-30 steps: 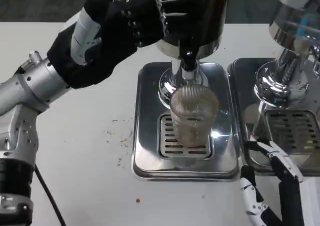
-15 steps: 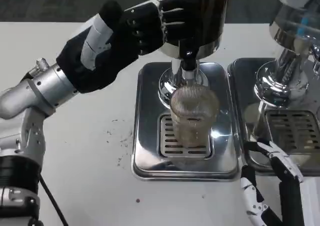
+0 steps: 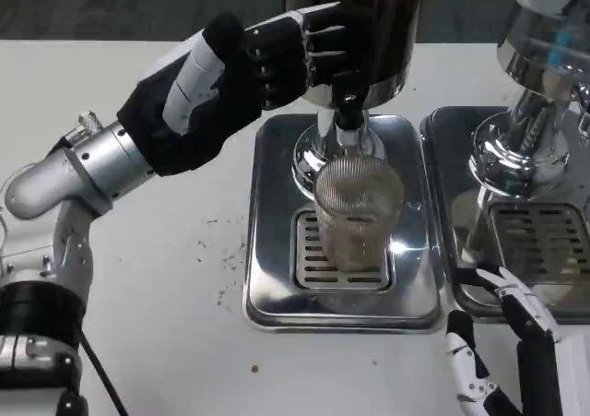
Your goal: Grasp the cup under the faucet to collect the drink, then remove the cup.
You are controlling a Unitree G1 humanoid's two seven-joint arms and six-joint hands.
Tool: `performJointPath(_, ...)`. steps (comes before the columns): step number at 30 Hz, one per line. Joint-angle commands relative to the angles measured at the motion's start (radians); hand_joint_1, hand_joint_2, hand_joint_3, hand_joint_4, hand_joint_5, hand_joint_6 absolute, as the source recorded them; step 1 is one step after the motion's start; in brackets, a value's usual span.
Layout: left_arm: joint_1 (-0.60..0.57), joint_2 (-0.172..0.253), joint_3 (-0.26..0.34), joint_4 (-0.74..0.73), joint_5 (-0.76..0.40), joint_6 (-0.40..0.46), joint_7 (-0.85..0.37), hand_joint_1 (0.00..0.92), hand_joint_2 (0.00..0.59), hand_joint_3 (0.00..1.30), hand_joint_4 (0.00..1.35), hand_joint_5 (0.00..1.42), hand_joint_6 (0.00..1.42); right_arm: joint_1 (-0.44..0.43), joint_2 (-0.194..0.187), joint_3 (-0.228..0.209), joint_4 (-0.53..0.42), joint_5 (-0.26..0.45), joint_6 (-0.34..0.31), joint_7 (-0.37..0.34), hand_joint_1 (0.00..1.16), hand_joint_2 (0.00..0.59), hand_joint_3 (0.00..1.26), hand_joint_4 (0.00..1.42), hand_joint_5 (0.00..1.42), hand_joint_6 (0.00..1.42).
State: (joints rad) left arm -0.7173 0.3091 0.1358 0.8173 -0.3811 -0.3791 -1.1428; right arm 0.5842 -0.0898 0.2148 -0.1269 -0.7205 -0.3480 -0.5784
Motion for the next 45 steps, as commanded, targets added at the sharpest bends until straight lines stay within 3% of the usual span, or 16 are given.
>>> performJointPath(1,-0.013,-0.012,0.011,0.006,-0.007,-0.007,-0.016,0.000,0.065,0.19,0.14,0.20,0.12,0.009,0.001,0.001,-0.011,-0.003,0.002,-0.011,0.33,0.478,0.38,0.22,0.23,0.31)
performJointPath(23,-0.017,-0.009,-0.049,0.067,0.092,-0.007,0.003,0.000,0.060,0.16,0.09,0.16,0.09,0.030,0.002,0.003,-0.026,0.001,0.001,-0.004,0.33,0.478,0.38,0.22,0.23,0.31)
performJointPath(45,-0.038,0.030,-0.087,0.167,0.214,-0.309,0.073,0.000,0.053,0.17,0.09,0.13,0.03,0.034,-0.004,0.002,-0.028,0.012,-0.001,0.009,0.33,0.478,0.39,0.22,0.24,0.31)
